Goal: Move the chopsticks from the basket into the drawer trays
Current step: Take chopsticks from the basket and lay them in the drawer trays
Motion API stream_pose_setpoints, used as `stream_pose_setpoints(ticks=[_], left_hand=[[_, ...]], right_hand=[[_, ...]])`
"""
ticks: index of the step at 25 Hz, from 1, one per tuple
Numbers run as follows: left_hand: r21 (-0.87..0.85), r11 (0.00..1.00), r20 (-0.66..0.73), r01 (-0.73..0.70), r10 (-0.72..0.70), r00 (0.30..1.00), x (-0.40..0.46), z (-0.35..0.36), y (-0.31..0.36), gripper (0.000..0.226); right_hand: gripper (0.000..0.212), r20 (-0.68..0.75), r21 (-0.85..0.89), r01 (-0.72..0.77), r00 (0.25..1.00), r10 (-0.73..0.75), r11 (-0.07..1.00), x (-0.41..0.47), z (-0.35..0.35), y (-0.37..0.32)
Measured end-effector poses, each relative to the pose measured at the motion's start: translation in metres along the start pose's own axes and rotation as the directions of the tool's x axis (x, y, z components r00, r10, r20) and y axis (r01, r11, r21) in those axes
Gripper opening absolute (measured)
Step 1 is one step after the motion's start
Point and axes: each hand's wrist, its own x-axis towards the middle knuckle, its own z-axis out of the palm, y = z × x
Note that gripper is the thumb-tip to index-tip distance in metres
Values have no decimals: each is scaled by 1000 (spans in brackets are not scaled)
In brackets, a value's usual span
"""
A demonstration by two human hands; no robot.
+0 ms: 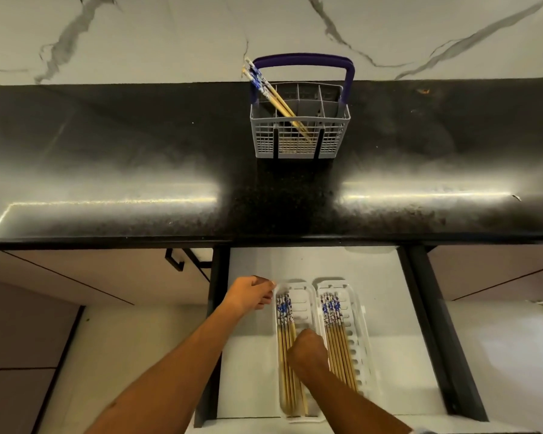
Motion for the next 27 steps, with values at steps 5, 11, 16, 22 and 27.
stream_pose_setpoints(ticks=[5, 11, 16, 22, 27], left_hand=[[-24, 1000, -8, 2, -2, 1000, -2, -8, 0, 28], [-39, 999, -7, 6, -7, 1000, -4, -12, -6, 28], [-71, 997, 1, 25, -25, 1000, -5, -13, -6, 29], [-64, 998, 9, 17, -16, 1000, -6, -11, 2, 28], [-63, 998, 9, 22, -22, 1000, -5, -15, 3, 28]], right_hand=[[19, -54, -37, -2, 999, 0, 999, 4, 5, -3], [19, -70, -94, -23, 997, 16, 995, 0, 14, 4], [20, -101, -120, 16, 994, -28, 993, -5, 14, 5], [23, -124, -197, 70, 988, -96, 978, -3, 14, 5], [28, -118, -246, 125, 980, -158, 961, -5, 17, 3]])
